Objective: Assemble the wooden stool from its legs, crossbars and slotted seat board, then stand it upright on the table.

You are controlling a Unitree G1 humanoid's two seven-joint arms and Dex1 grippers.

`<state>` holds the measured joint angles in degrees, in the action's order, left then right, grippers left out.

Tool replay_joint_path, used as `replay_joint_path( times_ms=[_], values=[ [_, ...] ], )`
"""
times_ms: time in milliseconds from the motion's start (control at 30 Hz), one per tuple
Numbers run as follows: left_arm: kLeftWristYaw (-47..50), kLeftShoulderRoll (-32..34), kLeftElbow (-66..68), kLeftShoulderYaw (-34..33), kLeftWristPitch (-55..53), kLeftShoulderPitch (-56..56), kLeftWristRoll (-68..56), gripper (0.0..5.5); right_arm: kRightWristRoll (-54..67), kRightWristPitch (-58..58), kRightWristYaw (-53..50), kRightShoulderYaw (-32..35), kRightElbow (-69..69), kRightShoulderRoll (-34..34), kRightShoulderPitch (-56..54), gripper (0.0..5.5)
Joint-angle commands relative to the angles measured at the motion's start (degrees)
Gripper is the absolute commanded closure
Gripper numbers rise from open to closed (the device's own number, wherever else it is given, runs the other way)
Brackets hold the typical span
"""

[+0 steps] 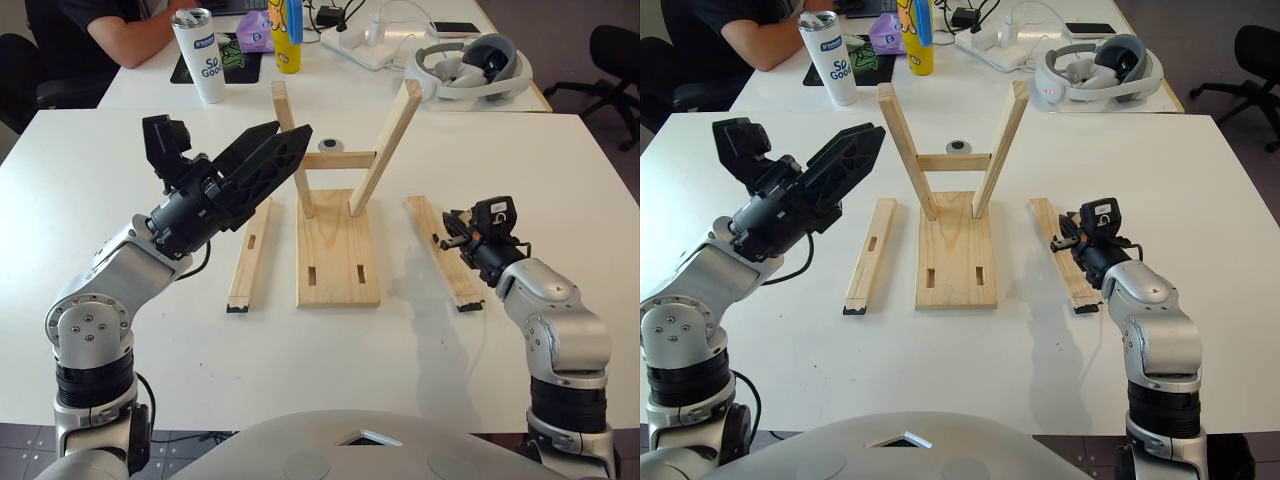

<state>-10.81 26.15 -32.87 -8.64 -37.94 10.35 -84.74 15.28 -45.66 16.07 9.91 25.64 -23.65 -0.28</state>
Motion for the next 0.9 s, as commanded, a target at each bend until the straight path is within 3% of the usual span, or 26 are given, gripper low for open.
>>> replay_joint_path(
  times_ms=[33, 567, 900],
  values=[
    [1.2, -0.4, -1.4, 0.6, 0.2, 0.2, 0.7, 0.18, 1.6, 0.2, 0.5, 0.9, -0.7, 0.4, -3.3, 5.1],
    [3.8, -2.5, -6.3, 0.2, 4.4, -6.5, 3.0, 0.18, 4.6, -17.7, 1.4, 3.2, -5.8, -5.2, -14.6, 5.1],
    [1.4, -3.2, -7.6, 0.0, 7.1, -11.8, 5.8, 0.18, 5.4, -22.0, 3.8, 1.6, -7.0, -7.8, -17.4, 5.1]
  ],
)
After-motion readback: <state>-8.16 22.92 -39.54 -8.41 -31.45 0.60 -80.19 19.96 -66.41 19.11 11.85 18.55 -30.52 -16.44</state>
